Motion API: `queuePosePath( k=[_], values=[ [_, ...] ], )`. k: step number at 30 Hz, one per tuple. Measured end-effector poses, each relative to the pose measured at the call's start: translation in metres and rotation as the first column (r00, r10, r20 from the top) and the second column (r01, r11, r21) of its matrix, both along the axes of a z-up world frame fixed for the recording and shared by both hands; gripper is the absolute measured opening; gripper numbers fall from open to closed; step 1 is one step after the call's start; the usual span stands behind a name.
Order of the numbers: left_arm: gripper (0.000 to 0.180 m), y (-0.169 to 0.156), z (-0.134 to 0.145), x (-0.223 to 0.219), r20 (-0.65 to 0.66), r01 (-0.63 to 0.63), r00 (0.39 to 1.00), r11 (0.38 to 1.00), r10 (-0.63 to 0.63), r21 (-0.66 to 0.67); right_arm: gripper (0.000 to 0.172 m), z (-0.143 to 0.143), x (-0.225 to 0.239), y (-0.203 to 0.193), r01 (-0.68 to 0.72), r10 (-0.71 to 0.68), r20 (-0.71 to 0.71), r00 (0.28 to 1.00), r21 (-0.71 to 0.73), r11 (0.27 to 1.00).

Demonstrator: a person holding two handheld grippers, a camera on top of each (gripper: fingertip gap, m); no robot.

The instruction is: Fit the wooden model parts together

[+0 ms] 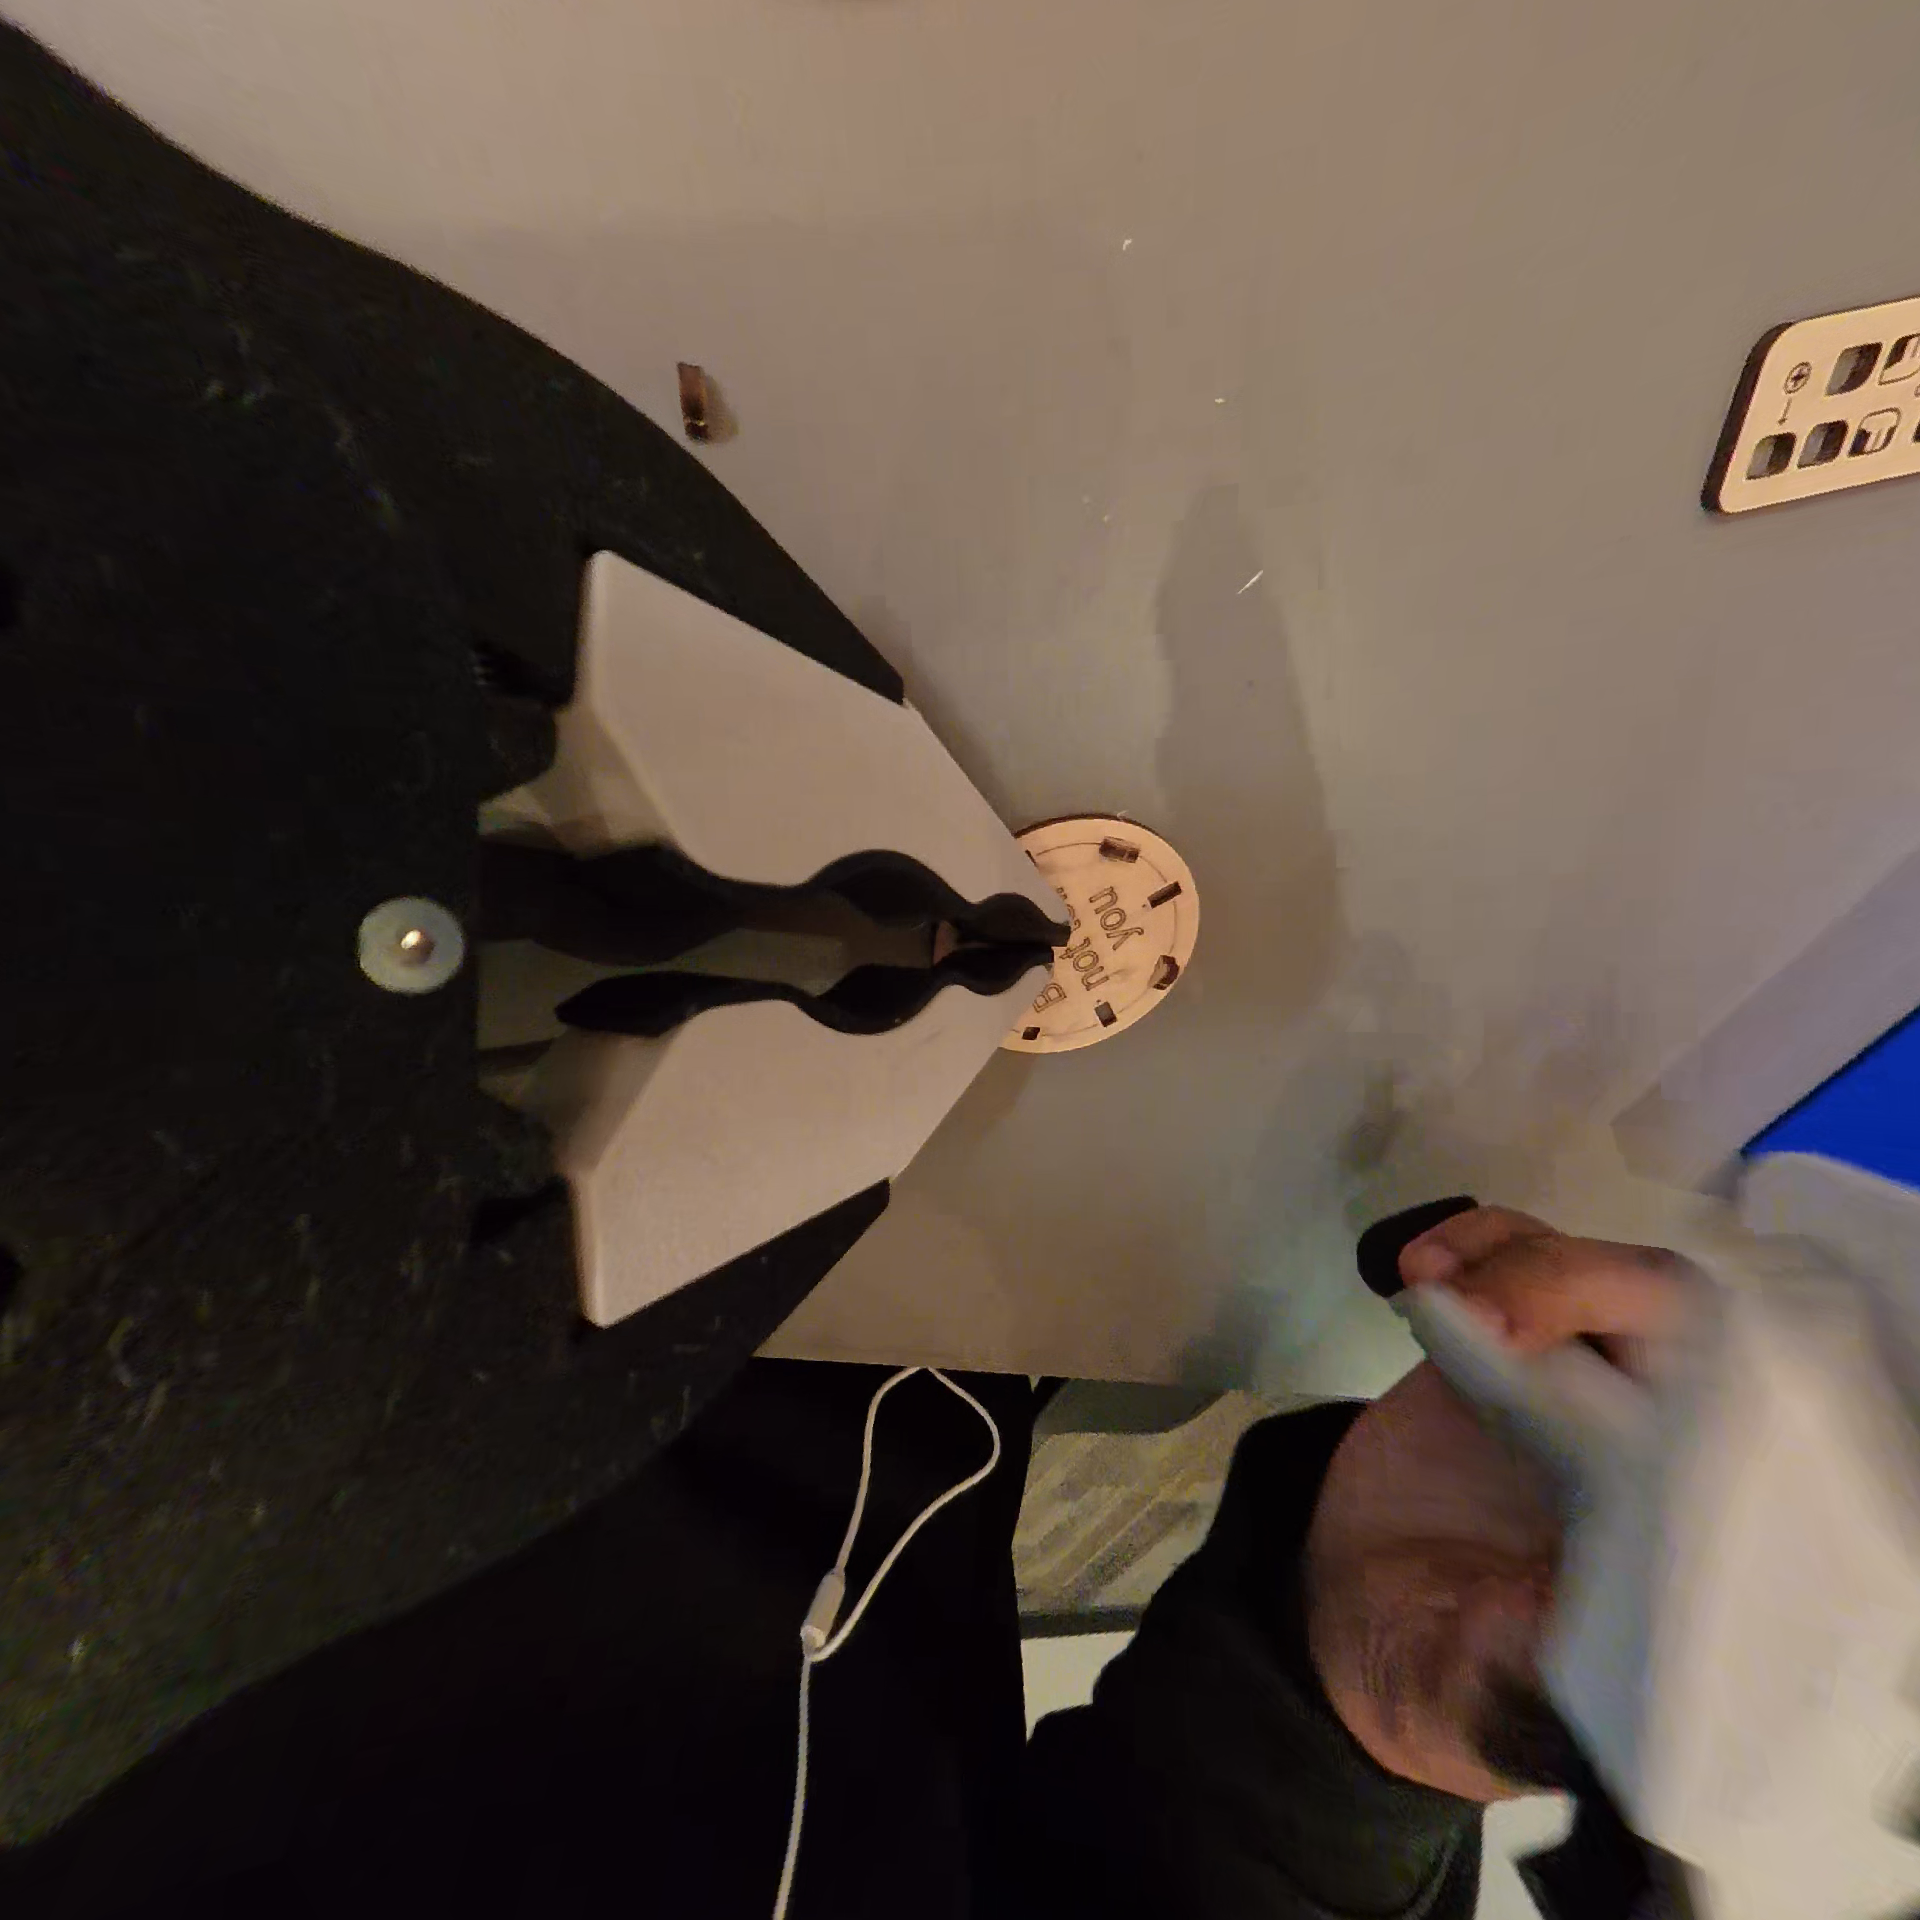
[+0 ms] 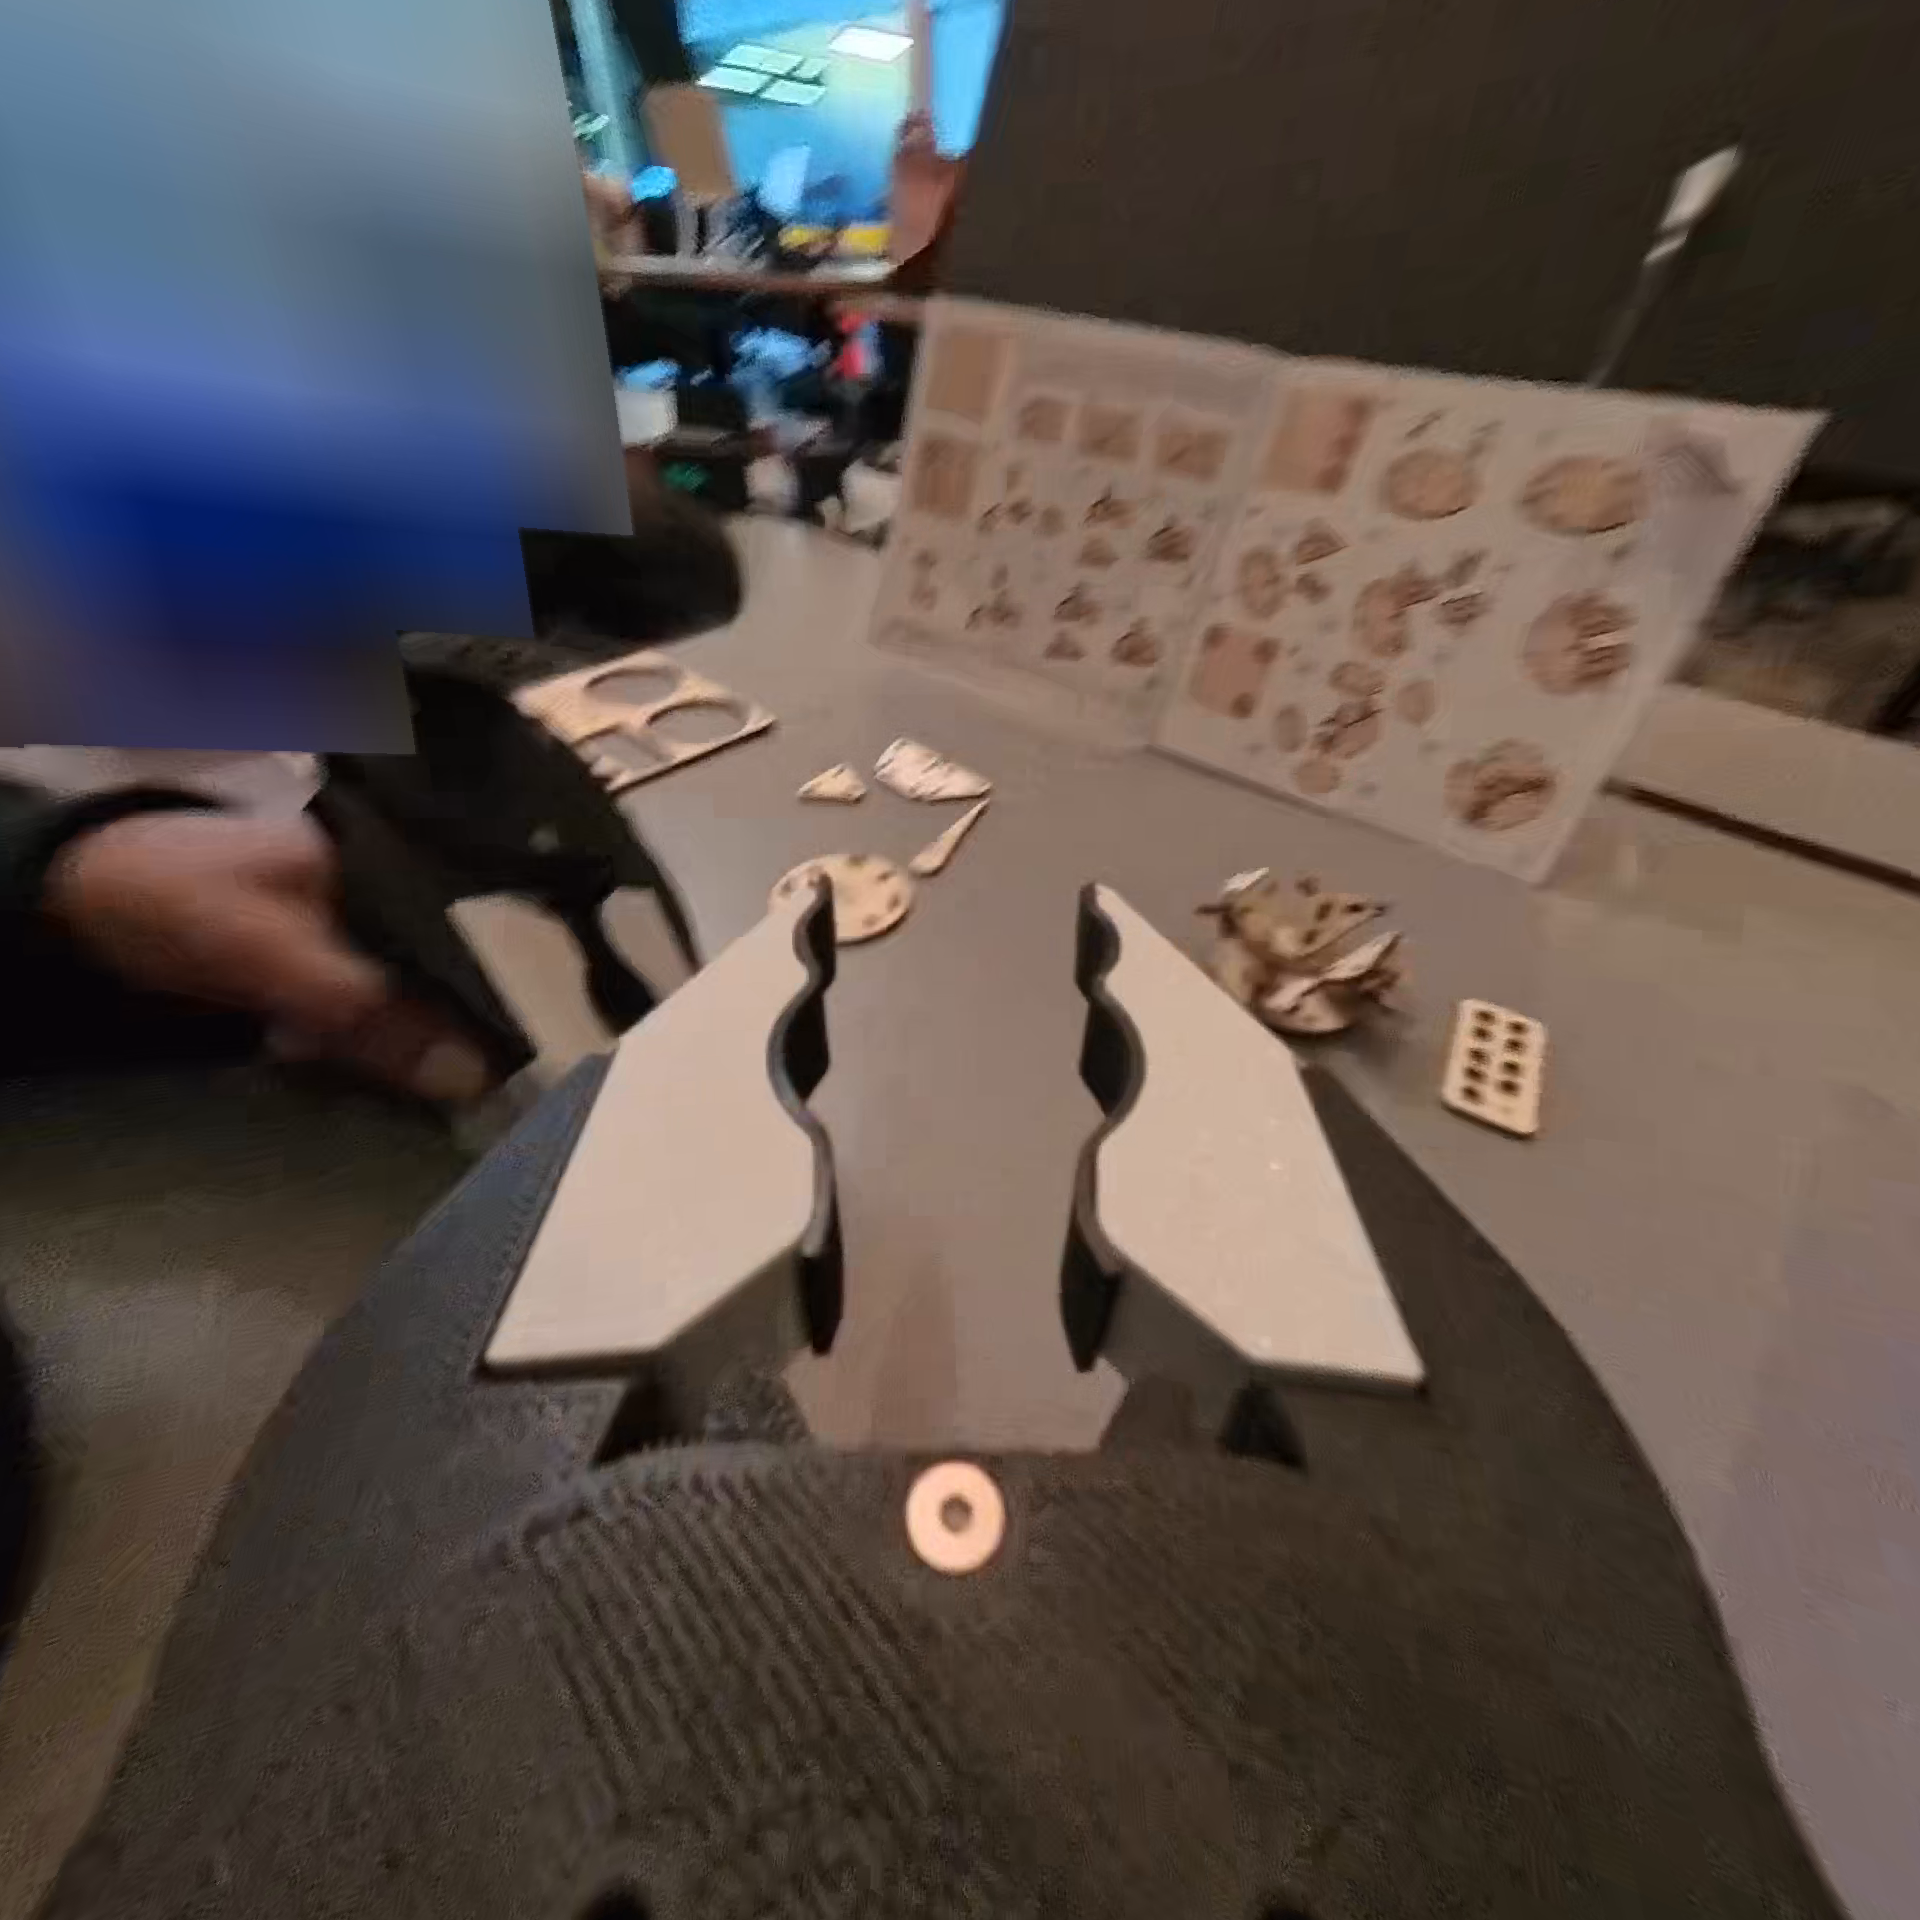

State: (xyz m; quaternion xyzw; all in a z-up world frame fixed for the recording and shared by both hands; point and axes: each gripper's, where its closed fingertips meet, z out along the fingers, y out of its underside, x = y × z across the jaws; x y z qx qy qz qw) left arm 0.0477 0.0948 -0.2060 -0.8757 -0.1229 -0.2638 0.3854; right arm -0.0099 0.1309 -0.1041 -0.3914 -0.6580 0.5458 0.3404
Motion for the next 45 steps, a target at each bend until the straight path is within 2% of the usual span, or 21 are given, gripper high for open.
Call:
queuePosePath(
  k=[2,4,6,10,13,18,22,25,29,33,35,38,42,45],
  values=[
    [0.0,0.0,0.0,0.0,-0.002,0.0,1.0,1.0,0.0,0.0,0.036,-0.026,0.021,-0.011,-0.175,0.169,0.146,0.975,0.033,0.984],
    [0.0,0.0,0.0,0.0,-0.004,0.002,1.0,1.0,-0.002,0.0,0.035,-0.046,0.034,-0.013,-0.267,0.246,0.243,0.938,0.054,0.962],
    [0.0,0.0,0.0,0.0,0.001,0.002,1.0,1.0,-0.002,0.001,0.035,-0.059,0.037,-0.01,-0.276,0.245,0.302,0.921,0.066,0.959],
    [0.0,0.0,0.0,0.0,0.017,0.002,1.0,1.0,-0.002,0.001,0.015,-0.071,0.045,-0.019,-0.307,0.279,0.427,0.86,-0.002,0.952],
    [0.0,0.0,0.0,0.0,0.013,0.002,1.0,1.0,-0.002,0.001,0.002,-0.077,0.05,-0.024,-0.296,0.255,0.484,0.837,0.007,0.955],
    [0.0,0.0,0.0,0.0,-0.007,0.002,1.0,1.0,-0.002,0.001,0.001,-0.091,0.058,-0.033,-0.322,0.21,0.535,0.818,0.125,0.938],
    [0.0,0.0,0.0,-0.001,-0.008,-0.003,1.0,1.0,0.003,0.002,0.005,-0.1,0.067,-0.037,-0.353,0.195,0.578,0.793,0.174,0.919],
    [0.0,-0.001,0.001,0.001,0.018,0.002,1.0,1.0,-0.002,0.007,0.001,-0.102,0.064,-0.027,-0.315,0.162,0.585,0.795,0.169,0.934],
    [0.0,-0.003,0.002,0.016,0.071,0.081,0.994,0.997,-0.082,0.014,0.001,-0.102,0.06,-0.021,-0.306,0.152,0.58,0.8,0.176,0.936],
    [0.0,-0.004,0.004,0.03,0.049,0.156,0.986,0.988,-0.157,0.023,0.002,-0.102,0.059,-0.019,-0.326,0.153,0.568,0.809,0.217,0.92],
    [0.0,-0.001,0.017,0.035,0.061,0.173,0.982,0.978,-0.181,0.113,0.012,-0.101,0.057,-0.015,-0.309,0.132,0.582,0.802,0.217,0.926],
    [0.0,0.006,0.036,0.017,0.039,0.085,0.995,0.969,-0.096,0.23,0.016,-0.089,0.052,-0.015,-0.262,0.125,0.574,0.809,0.163,0.951],
    [0.0,0.011,0.037,-0.014,-0.089,-0.028,0.995,0.971,0.05,0.237,0.016,-0.083,0.042,-0.008,-0.195,0.078,0.535,0.841,0.167,0.967],
    [0.0,0.017,0.028,-0.018,-0.171,-0.043,0.982,0.982,0.075,0.184,0.015,-0.09,0.04,-0.006,-0.202,0.062,0.539,0.84,0.203,0.958]
  ],
)
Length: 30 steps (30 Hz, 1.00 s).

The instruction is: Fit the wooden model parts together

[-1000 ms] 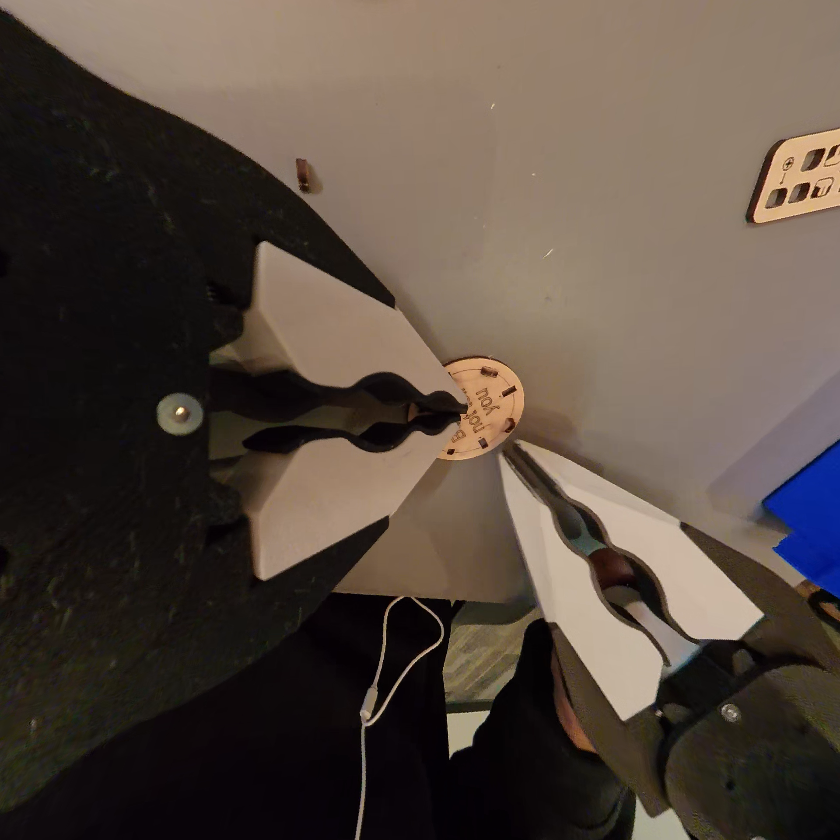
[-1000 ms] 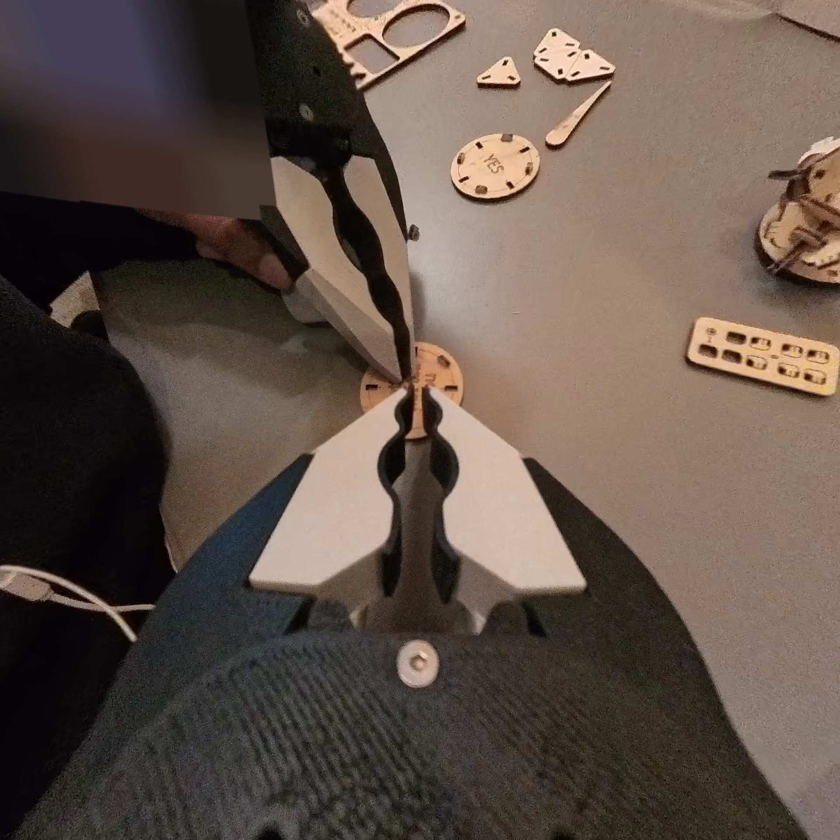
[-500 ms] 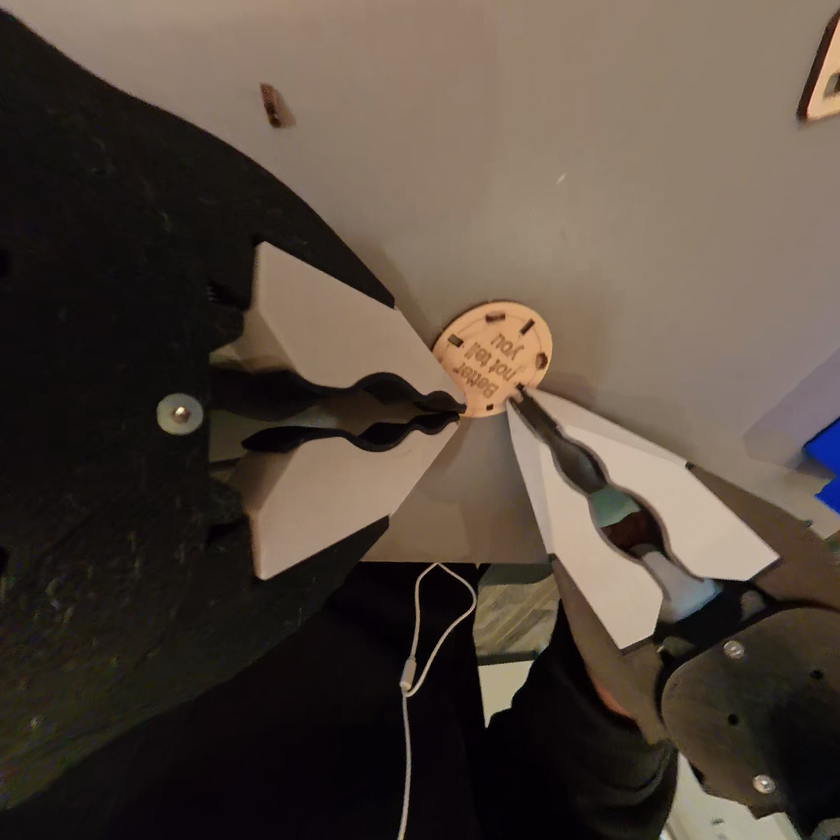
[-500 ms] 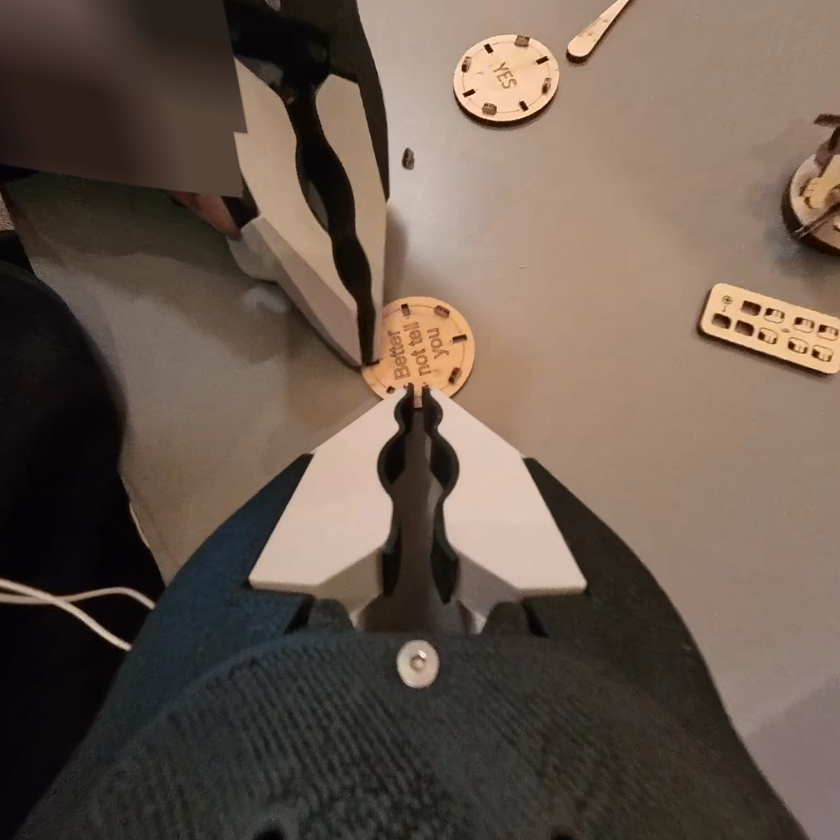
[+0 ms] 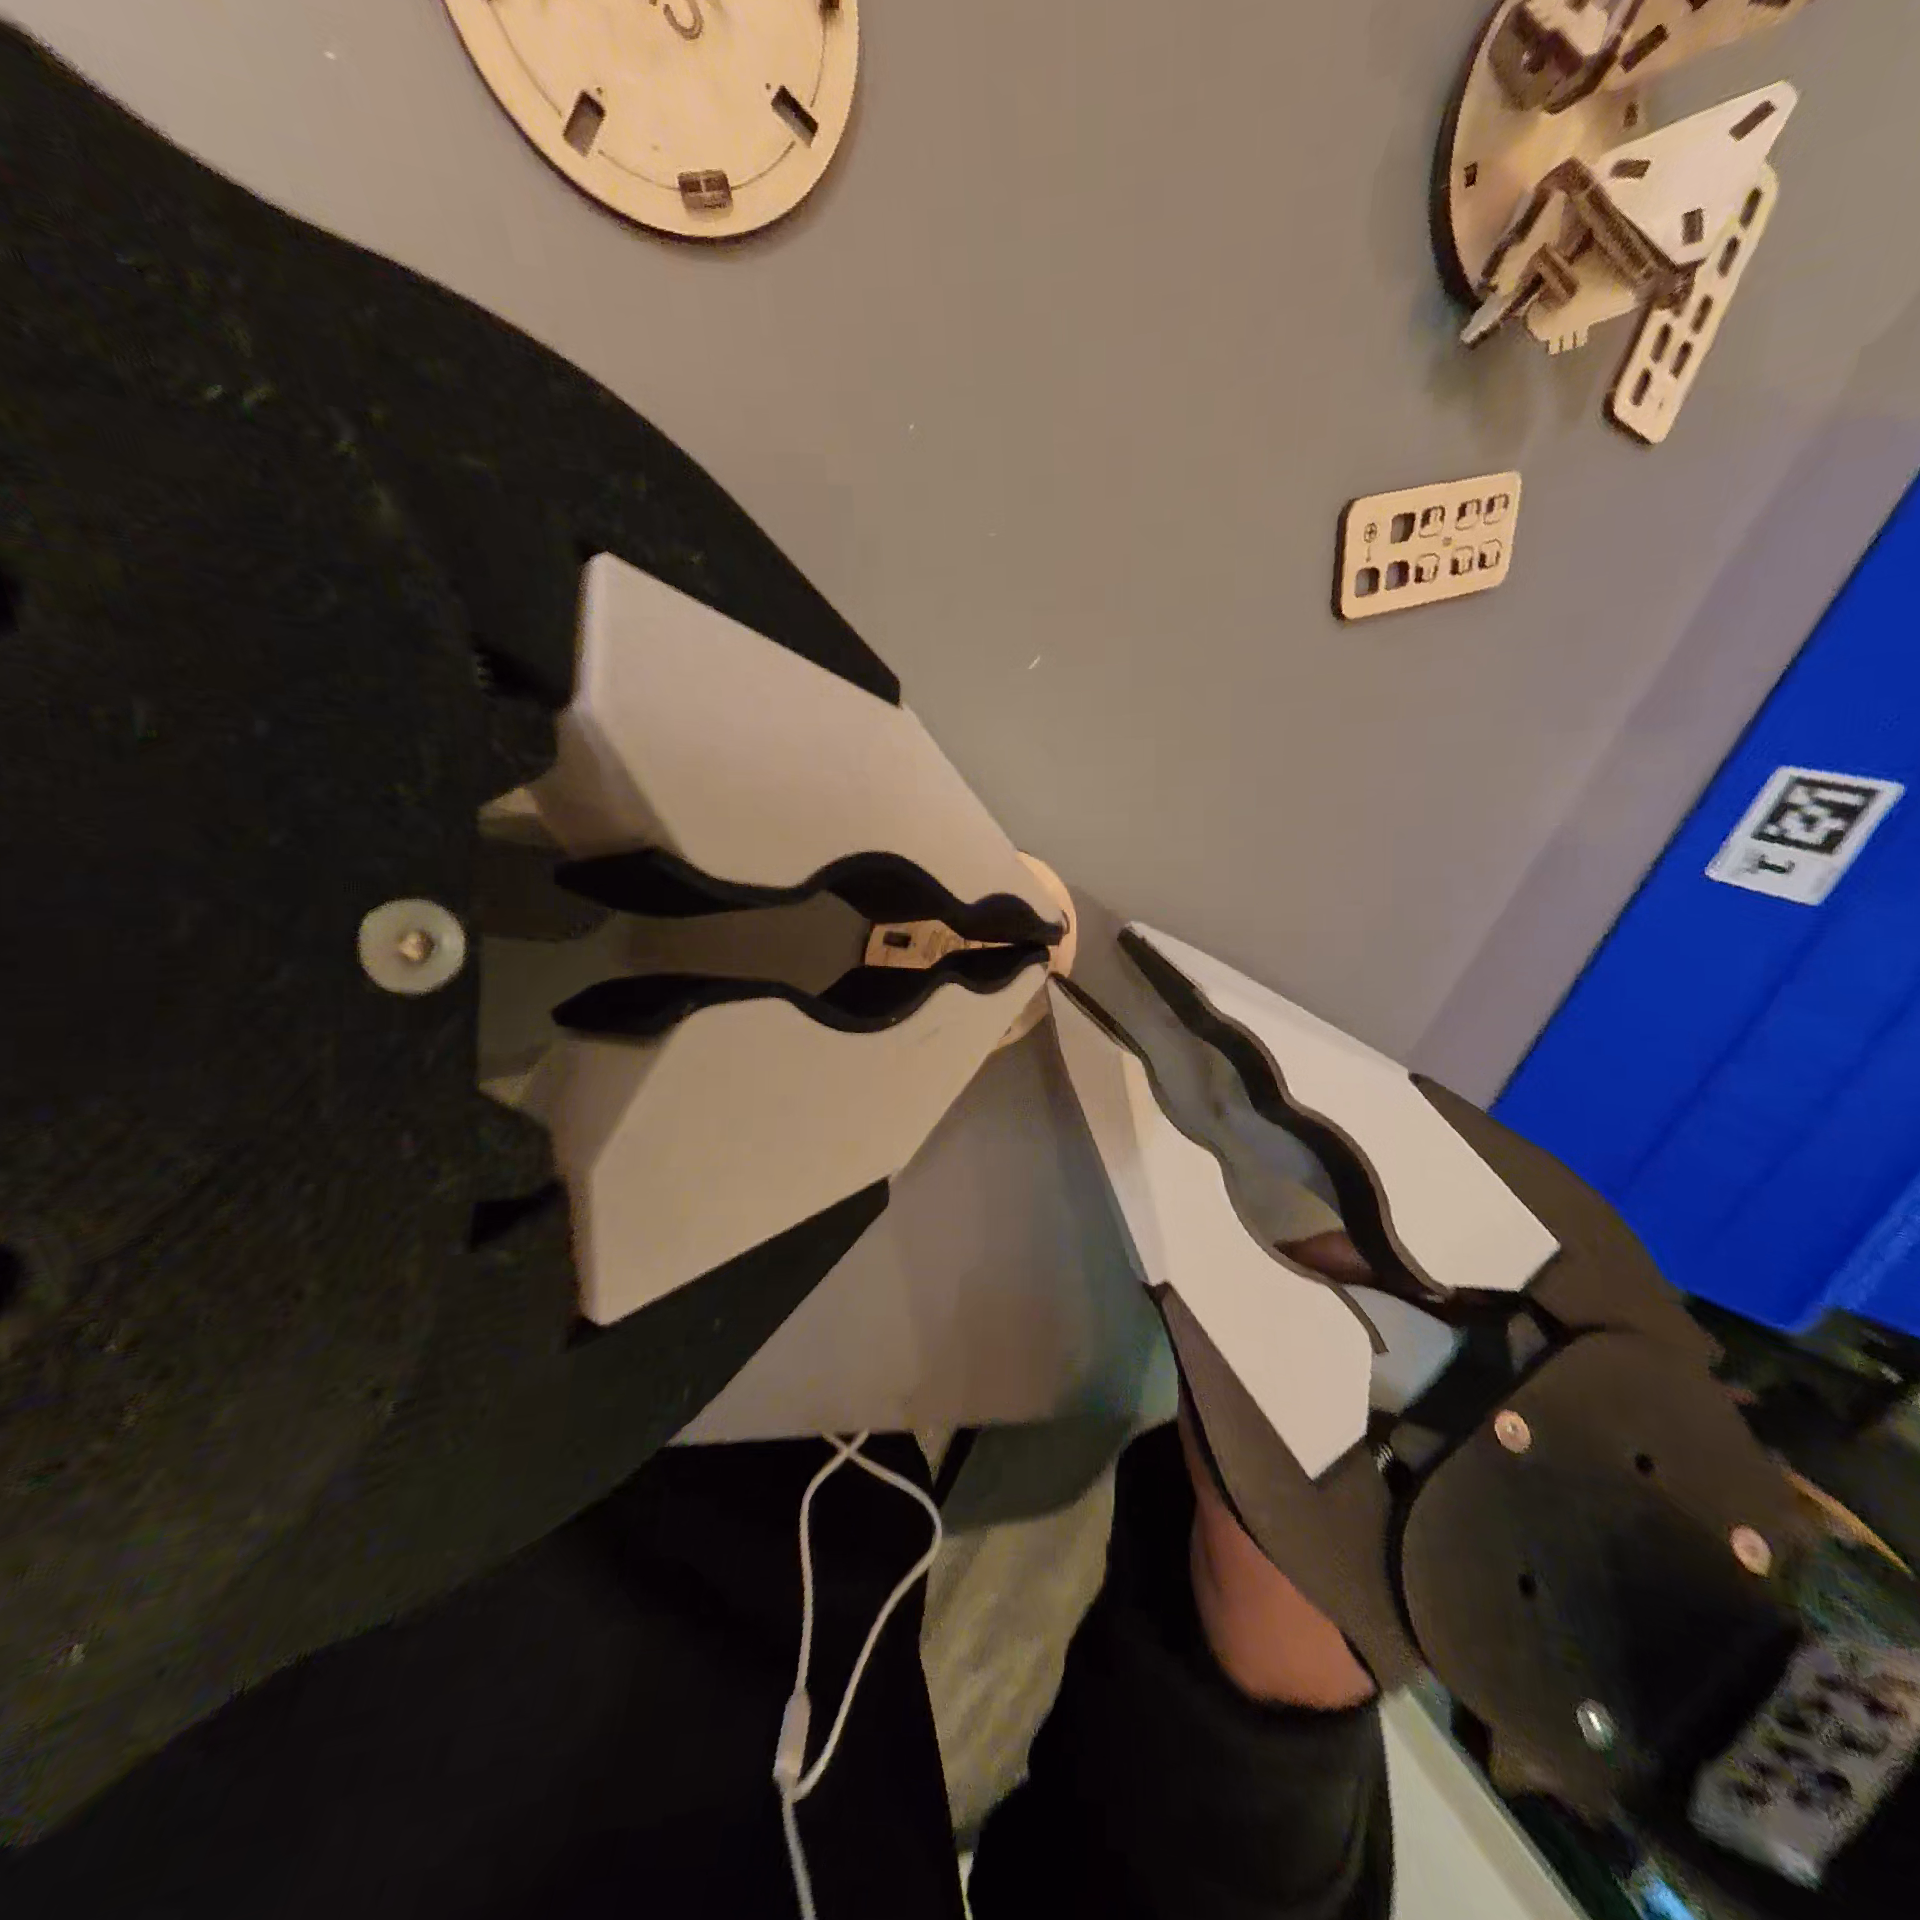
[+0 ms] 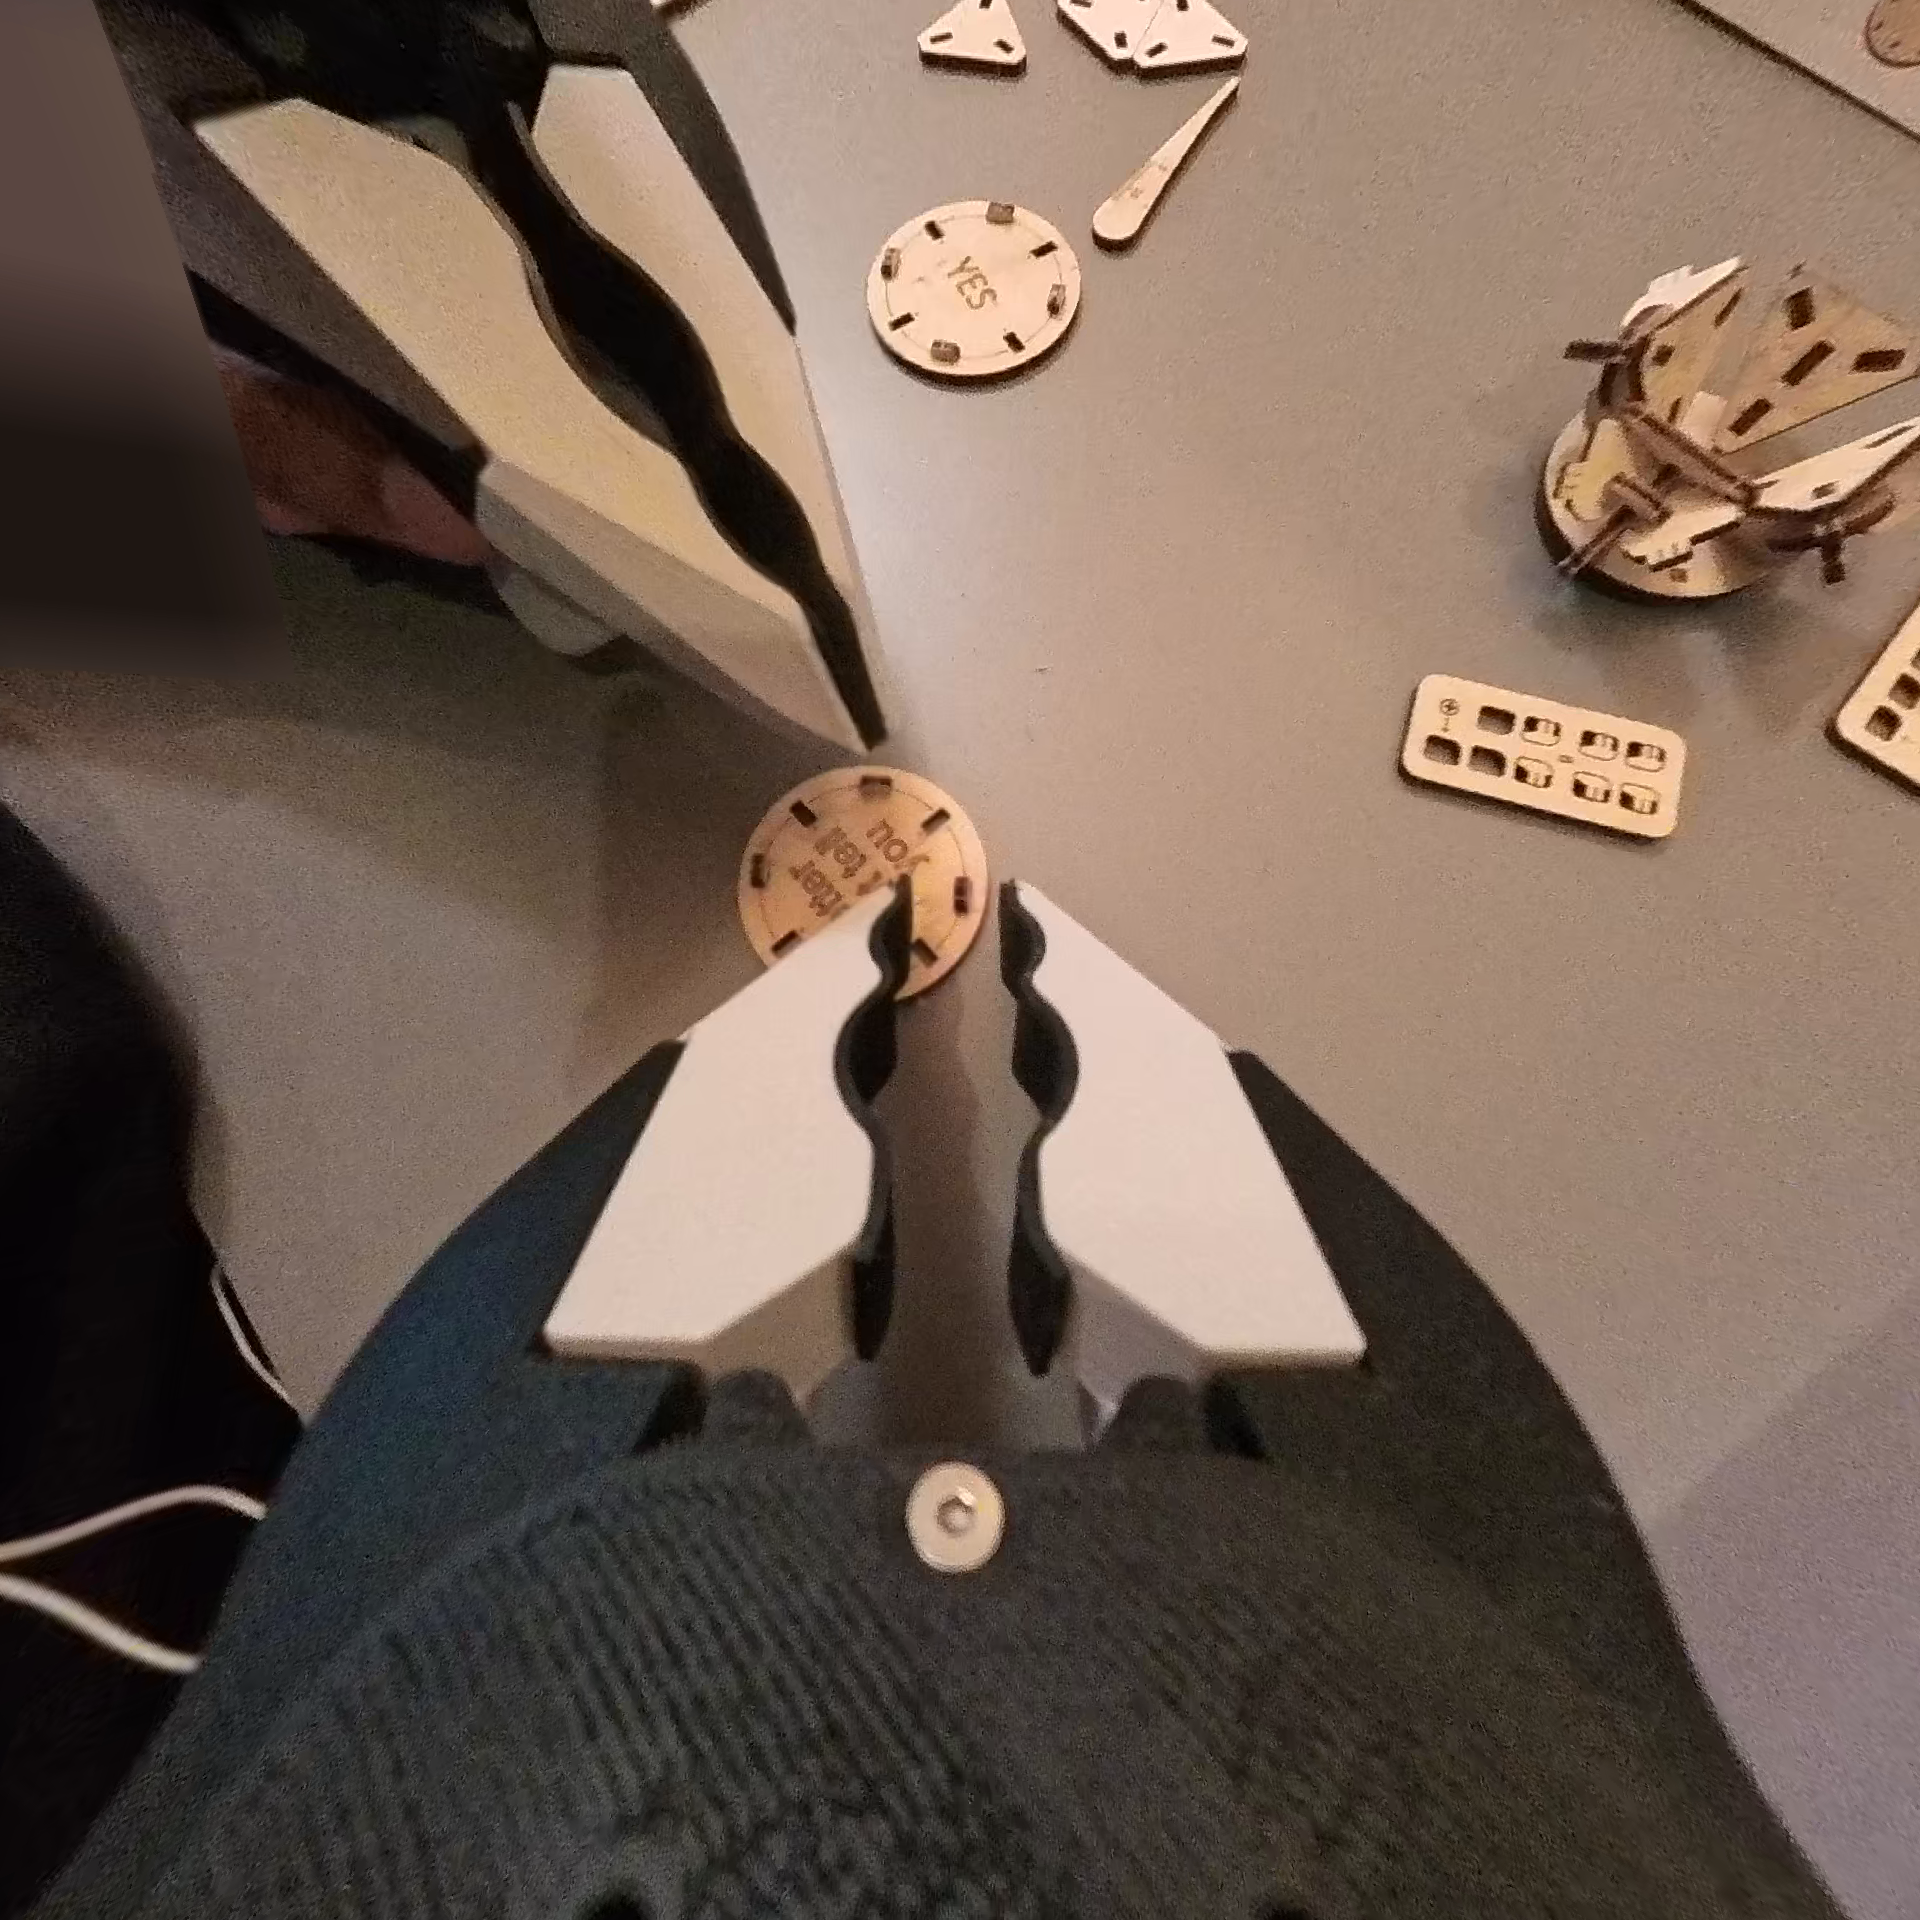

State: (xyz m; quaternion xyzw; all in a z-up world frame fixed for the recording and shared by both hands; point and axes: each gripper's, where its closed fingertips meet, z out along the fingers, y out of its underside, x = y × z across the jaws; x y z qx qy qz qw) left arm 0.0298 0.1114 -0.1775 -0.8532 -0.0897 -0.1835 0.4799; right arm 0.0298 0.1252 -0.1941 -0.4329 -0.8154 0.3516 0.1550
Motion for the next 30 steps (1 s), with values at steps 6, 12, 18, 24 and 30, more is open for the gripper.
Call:
queuePosePath(
  k=[6,12,18,24,30],
  values=[
    [0.0,0.006,-0.019,-0.001,-0.079,-0.033,0.997,0.991,0.023,-0.128,0.011,-0.004,-0.003,-0.002,0.013,-0.013,0.016,1.0,-0.036,0.999],
    [0.0,0.007,-0.022,0.001,-0.027,-0.012,1.0,0.989,0.008,-0.146,0.006,-0.01,-0.005,-0.003,0.033,-0.031,0.035,0.999,-0.049,0.998],
    [0.0,0.008,-0.029,0.002,-0.038,-0.004,0.999,0.981,-0.003,-0.192,0.003,-0.011,-0.005,-0.003,0.029,-0.026,0.046,0.999,-0.084,0.996],
    [0.0,0.009,-0.03,0.001,-0.047,-0.012,0.999,0.981,0.003,-0.195,0.001,-0.011,-0.007,-0.002,-0.002,0.002,-0.012,1.0,0.014,1.0],
    [0.0,0.009,-0.03,0.001,-0.055,-0.014,0.998,0.981,0.003,-0.195,0.001,-0.011,-0.007,-0.001,-0.012,0.019,-0.062,0.998,0.106,0.994]
  ],
)
